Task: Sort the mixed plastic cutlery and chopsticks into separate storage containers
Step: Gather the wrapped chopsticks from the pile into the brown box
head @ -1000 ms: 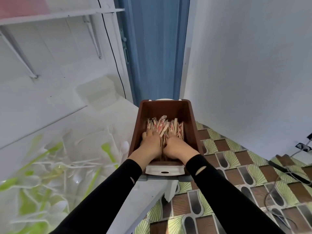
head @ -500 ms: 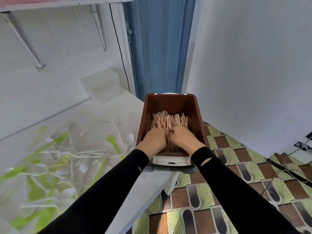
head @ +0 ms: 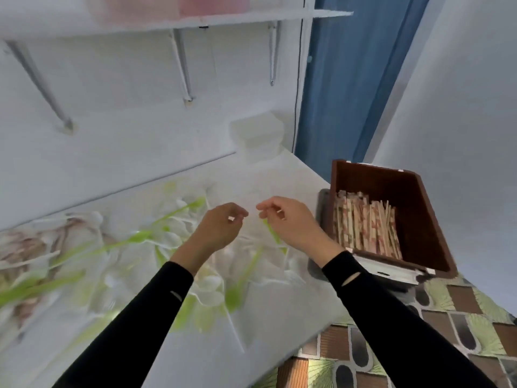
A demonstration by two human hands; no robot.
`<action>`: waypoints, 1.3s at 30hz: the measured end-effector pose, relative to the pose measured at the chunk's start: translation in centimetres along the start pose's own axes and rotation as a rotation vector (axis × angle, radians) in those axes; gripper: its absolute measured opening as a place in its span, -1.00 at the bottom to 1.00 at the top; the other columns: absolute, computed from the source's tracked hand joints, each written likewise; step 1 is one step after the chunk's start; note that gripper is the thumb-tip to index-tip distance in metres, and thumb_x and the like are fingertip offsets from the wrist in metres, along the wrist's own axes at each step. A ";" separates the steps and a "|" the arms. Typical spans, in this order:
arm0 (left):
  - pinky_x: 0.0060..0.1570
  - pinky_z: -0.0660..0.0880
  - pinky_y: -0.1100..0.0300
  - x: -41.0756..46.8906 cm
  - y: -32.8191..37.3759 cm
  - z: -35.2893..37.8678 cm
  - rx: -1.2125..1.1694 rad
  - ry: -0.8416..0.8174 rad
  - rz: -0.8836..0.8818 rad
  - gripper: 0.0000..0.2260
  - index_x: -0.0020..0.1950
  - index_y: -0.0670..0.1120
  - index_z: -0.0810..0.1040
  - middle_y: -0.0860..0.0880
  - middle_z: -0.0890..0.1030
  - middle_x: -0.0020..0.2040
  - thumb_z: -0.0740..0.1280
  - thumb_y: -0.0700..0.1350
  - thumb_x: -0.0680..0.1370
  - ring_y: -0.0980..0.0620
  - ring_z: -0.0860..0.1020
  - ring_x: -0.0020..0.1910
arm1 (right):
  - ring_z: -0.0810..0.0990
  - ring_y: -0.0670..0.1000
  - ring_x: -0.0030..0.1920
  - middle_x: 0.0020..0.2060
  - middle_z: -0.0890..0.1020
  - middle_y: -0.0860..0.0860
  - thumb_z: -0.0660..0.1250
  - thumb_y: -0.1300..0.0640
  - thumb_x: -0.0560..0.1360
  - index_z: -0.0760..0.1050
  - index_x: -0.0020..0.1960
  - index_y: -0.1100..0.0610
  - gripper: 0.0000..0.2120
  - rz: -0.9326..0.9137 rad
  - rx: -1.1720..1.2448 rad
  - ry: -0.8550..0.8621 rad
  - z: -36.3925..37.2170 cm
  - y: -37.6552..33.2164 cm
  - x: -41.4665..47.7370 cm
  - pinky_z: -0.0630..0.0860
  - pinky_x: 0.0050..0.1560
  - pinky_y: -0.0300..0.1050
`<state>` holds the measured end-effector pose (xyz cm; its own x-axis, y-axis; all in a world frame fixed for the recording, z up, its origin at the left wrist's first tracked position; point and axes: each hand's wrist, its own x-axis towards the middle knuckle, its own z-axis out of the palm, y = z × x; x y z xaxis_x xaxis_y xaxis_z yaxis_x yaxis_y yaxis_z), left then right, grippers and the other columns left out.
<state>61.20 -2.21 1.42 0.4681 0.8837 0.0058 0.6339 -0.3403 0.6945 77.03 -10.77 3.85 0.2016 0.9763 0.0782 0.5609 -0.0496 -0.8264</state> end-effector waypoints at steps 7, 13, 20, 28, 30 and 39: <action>0.06 0.48 0.21 -7.2 -12.2 -9.4 0.029 0.080 -0.242 -0.85 0.04 -0.08 0.66 -0.01 0.68 0.02 0.30 -0.17 0.58 0.04 0.60 0.02 | 0.55 -0.36 -0.26 -0.14 0.66 -0.11 0.19 0.21 0.60 0.62 0.10 0.07 -0.76 -0.065 0.040 -0.352 13.5 -6.3 1.6 0.44 -0.17 -0.45; -0.07 0.47 0.25 -13.3 -20.9 -15.7 0.025 0.147 -0.395 -0.85 0.06 -0.06 0.65 0.02 0.67 0.01 0.28 -0.16 0.60 0.06 0.60 -0.02 | 0.58 -0.24 -0.20 -0.13 0.67 -0.11 0.18 0.19 0.61 0.62 0.07 0.01 -0.76 -0.103 -0.008 -0.540 22.9 -9.6 2.8 0.52 -0.06 -0.26; 0.04 0.53 0.14 -17.3 -28.1 -21.7 0.090 0.220 -0.413 -0.85 0.04 -0.06 0.65 0.00 0.65 0.01 0.28 -0.19 0.60 0.04 0.62 -0.04 | 0.63 -0.14 -0.12 -0.11 0.69 -0.03 0.21 0.24 0.58 0.63 0.11 0.11 -0.76 -0.119 0.048 -0.404 31.4 -13.0 5.2 0.44 -0.14 -0.48; -0.30 0.38 0.50 -16.1 -32.8 -26.6 0.059 0.372 -0.394 -0.91 0.04 -0.10 0.60 0.00 0.64 -0.23 0.35 -0.12 0.59 0.28 0.51 -0.37 | 0.48 0.07 0.35 0.29 0.56 0.13 0.11 0.36 0.58 0.56 0.28 0.23 -0.63 -0.123 -0.195 -0.474 38.3 -14.7 9.9 0.32 0.32 -0.22; -0.30 0.39 0.49 -14.9 -34.0 -27.4 0.057 0.376 -0.388 -0.88 0.02 -0.13 0.61 -0.04 0.67 -0.21 0.36 -0.10 0.59 0.26 0.52 -0.35 | 0.45 0.09 0.36 0.32 0.52 0.14 0.11 0.37 0.56 0.55 0.30 0.22 -0.61 -0.109 -0.230 -0.473 39.6 -14.8 11.3 0.32 0.34 -0.18; 0.31 0.33 0.16 -7.0 -38.7 -27.9 0.255 0.097 -0.376 -0.61 0.44 -0.16 0.38 -0.15 0.44 0.40 0.28 -0.11 0.63 -0.13 0.40 0.39 | 0.47 0.20 0.18 0.16 0.51 0.18 0.20 0.18 0.60 0.49 0.25 0.22 -0.73 -0.120 -0.651 -0.342 41.6 -13.4 15.2 0.46 0.15 0.02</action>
<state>16.17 13.77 -5.41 0.1248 0.9827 -0.1367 0.8852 -0.0481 0.4627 39.18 13.51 -7.14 -0.0922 0.9887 -0.1185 0.9469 0.0502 -0.3177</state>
